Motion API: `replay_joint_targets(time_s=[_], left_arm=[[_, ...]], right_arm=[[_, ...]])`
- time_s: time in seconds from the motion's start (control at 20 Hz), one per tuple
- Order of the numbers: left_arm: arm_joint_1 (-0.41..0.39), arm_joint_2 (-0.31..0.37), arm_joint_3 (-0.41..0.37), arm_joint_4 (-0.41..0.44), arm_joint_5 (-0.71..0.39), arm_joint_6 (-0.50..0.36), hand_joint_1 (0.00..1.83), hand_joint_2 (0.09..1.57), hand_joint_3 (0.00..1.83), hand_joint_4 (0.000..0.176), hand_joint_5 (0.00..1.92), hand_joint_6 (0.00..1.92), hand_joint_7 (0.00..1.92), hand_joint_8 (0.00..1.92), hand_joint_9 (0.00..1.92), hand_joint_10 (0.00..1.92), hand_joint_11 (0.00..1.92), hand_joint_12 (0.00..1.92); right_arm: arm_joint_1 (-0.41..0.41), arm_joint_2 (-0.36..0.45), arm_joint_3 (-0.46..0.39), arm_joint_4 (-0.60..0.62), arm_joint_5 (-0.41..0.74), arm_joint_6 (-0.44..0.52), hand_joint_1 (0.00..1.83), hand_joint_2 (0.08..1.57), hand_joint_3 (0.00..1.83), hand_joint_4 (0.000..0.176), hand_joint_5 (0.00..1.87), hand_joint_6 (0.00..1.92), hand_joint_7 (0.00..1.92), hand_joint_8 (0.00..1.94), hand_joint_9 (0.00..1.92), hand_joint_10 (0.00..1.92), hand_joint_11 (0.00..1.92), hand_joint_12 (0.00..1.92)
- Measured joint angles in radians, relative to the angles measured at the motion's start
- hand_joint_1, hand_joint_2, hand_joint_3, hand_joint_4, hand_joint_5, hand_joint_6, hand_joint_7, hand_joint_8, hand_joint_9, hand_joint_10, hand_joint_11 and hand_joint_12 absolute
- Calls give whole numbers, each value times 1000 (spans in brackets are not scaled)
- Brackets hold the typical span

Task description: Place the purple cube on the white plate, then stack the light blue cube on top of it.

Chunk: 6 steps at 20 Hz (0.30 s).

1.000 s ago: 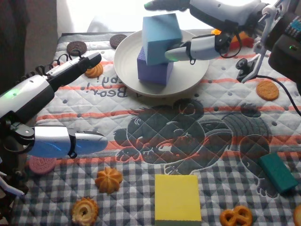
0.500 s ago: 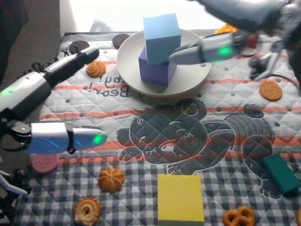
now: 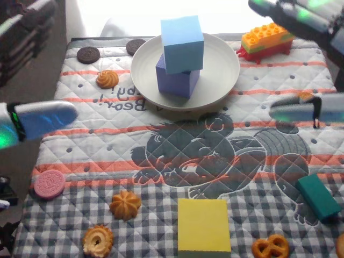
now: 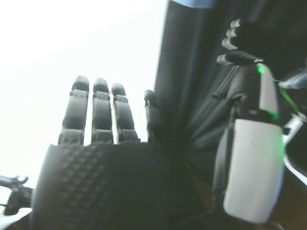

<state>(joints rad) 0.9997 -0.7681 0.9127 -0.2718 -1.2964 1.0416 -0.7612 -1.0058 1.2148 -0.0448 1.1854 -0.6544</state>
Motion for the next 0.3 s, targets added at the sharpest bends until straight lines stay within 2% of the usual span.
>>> replay_joint_targets(time_s=[0.05,0.1,0.15,0.2,0.25,0.3], left_arm=[[6,-2,24,-2,-4,-53,830,888,14,165,0,0,0,0,0,0,0,0],[22,-12,57,-9,-23,-140,779,878,9,174,0,0,0,0,0,0,0,0],[38,-22,72,-30,-46,-199,779,878,9,174,0,0,0,0,0,0,0,0],[58,-28,74,-57,-72,-244,721,877,7,176,0,0,0,0,0,0,0,0],[80,-28,68,-50,-106,-260,665,883,7,176,0,0,0,0,0,0,0,0],[96,-28,50,-43,-143,-262,665,883,7,176,0,0,0,0,0,0,0,0]], right_arm=[[-35,15,-14,23,30,0,696,940,14,176,0,0,0,0,0,0,0,0],[-79,36,-30,52,62,5,787,928,6,176,0,0,0,0,0,0,0,0],[-109,49,-36,74,91,9,787,928,6,176,0,0,0,0,0,0,0,0],[-143,61,-48,110,126,12,865,928,4,176,0,0,0,0,0,0,0,0],[-172,64,-63,146,169,12,701,1042,15,176,0,0,0,0,0,0,0,0],[-196,65,-77,165,203,12,701,1042,15,176,0,0,0,0,0,0,0,0]])
